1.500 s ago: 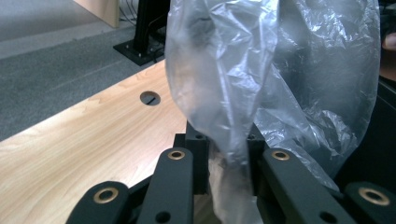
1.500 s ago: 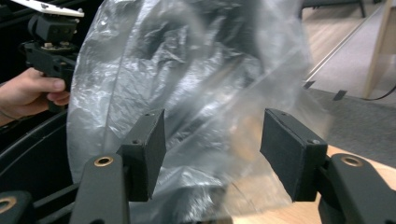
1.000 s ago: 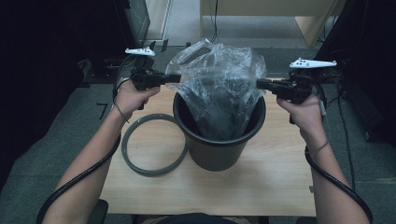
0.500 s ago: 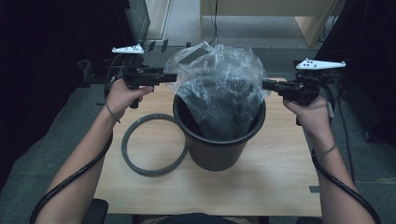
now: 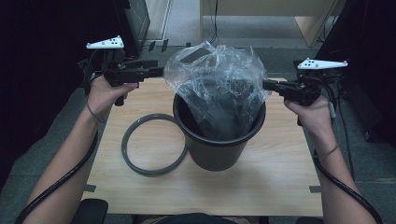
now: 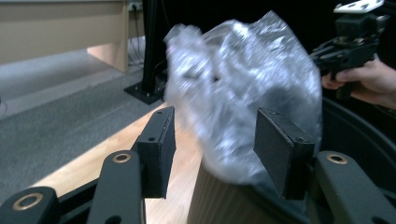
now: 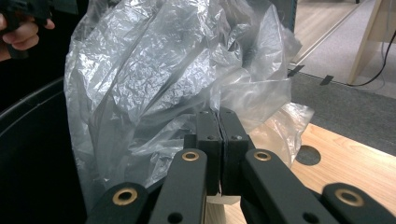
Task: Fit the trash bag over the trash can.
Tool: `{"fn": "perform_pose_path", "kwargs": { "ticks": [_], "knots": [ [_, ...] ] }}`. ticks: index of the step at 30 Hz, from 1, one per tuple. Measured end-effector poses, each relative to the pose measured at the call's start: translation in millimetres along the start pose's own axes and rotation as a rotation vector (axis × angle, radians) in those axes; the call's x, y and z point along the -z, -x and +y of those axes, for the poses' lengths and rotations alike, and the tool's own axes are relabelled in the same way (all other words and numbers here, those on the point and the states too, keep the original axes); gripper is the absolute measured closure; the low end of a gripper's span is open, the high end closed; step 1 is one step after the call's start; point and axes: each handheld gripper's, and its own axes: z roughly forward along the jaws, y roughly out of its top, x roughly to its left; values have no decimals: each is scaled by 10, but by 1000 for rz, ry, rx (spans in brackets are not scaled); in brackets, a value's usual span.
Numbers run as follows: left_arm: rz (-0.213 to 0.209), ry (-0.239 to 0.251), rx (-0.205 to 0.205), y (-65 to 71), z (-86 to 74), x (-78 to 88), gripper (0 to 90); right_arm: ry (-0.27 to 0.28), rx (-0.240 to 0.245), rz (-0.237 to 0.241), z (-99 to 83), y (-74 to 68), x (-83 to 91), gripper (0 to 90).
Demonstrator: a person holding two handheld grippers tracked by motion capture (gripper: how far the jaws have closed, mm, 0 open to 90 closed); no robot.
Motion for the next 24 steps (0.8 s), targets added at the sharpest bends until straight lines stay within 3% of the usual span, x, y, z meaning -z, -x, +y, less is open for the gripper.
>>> {"fn": "perform_pose_path", "kwargs": {
  "ticks": [5, 12, 15, 19, 22, 24],
  "knots": [
    [-15, -20, -42, 119, 70, -175, 445, 1, 9, 10, 12, -32, -8, 900],
    [-35, -92, -33, 109, 47, -525, 392, 1, 4, 30, -15, -43, -40, 882],
    [-46, -121, -24, 86, 4, -667, 352, 17, 11, 38, -22, -33, -54, 747],
    [-19, -158, -19, 64, -28, -811, 321, 79, -14, 48, 15, -3, -31, 532],
    [-23, -162, -12, 45, -50, -889, 308, 120, -50, 60, 53, 7, -47, 465],
    [-32, -174, -8, 43, -66, -928, 312, 118, -56, 54, 65, 7, -82, 456]
  ]
}}
